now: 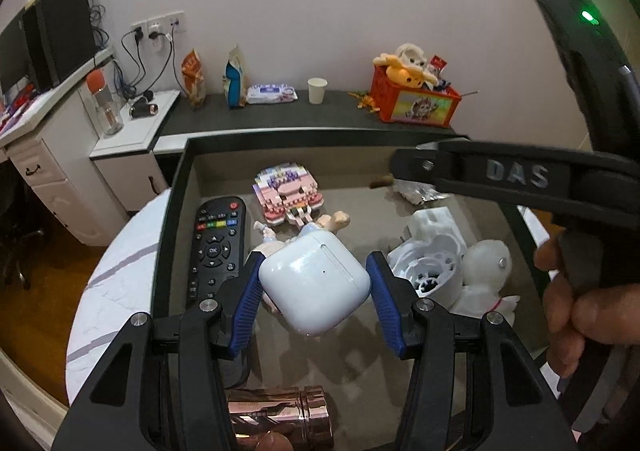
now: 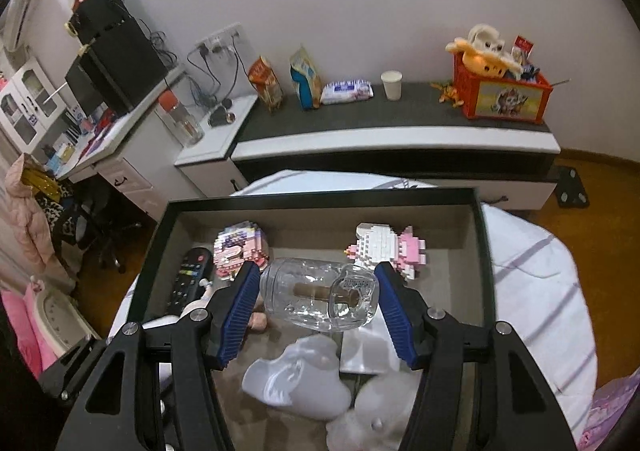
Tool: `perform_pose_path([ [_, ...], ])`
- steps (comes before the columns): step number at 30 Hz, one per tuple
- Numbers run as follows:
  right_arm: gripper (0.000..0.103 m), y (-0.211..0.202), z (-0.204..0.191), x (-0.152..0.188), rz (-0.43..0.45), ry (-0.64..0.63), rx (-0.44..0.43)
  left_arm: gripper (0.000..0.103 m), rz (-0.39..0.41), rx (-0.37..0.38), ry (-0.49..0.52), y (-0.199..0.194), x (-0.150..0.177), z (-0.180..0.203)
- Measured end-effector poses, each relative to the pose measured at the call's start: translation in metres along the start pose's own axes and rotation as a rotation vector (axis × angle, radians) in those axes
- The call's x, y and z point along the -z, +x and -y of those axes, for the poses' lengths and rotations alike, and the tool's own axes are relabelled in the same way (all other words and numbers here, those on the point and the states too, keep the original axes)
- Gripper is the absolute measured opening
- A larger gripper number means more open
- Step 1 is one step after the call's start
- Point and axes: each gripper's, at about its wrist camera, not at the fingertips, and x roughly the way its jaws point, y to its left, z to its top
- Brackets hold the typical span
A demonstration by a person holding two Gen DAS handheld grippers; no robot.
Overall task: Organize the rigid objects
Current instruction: 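Carry the earbud case and glass bottle into the box and open both tools, then withdraw both tools from the box toward the hair clip and blue-gold box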
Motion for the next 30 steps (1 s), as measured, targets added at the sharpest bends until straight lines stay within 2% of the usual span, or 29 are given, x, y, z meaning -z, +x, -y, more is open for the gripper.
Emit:
perform_pose_path([
  [3,0.06,0.01,0.0,-0.002,-0.023,-0.007,0.006,0.054,-0.021,-0.002,0.005,0.005,0.003,0.002],
  [5,0.061,0.015,-0.002,-0.002,-0.037,-0.013,0.015,0.065,-0.022,-0.003,-0.001,0.007,0.004,0.002],
  [7,0.061,0.018,-0.003,0.0,-0.047,-0.013,0.023,0.091,-0.012,-0.011,-0.005,0.004,0.004,0.001],
  [9,0.061,0.019,-0.002,0.0,-0.054,-0.011,0.026,0.097,0.004,-0.025,-0.002,-0.001,0.005,0.002],
  [10,0.066,0.019,-0.001,0.001,-0.054,-0.005,0.023,0.099,0.008,-0.03,0.0,-0.003,0.004,0.002],
  [11,0.08,0.016,-0.001,0.002,-0.047,0.001,0.022,0.1,0.01,-0.036,0.001,-0.005,0.004,0.003],
  [12,0.083,0.015,-0.001,0.002,-0.042,0.003,0.02,0.102,0.011,-0.04,0.001,-0.007,0.005,0.002],
  [15,0.084,0.009,-0.003,0.003,-0.04,0.012,0.004,0.102,0.011,-0.045,0.002,-0.015,0.007,0.002],
  [20,0.085,-0.015,-0.008,0.011,-0.001,0.011,0.025,0.103,0.036,-0.059,0.004,-0.038,0.017,0.0],
  [30,0.085,-0.106,-0.019,0.069,0.144,-0.023,0.059,0.103,0.068,-0.065,-0.02,-0.09,0.058,-0.005],
])
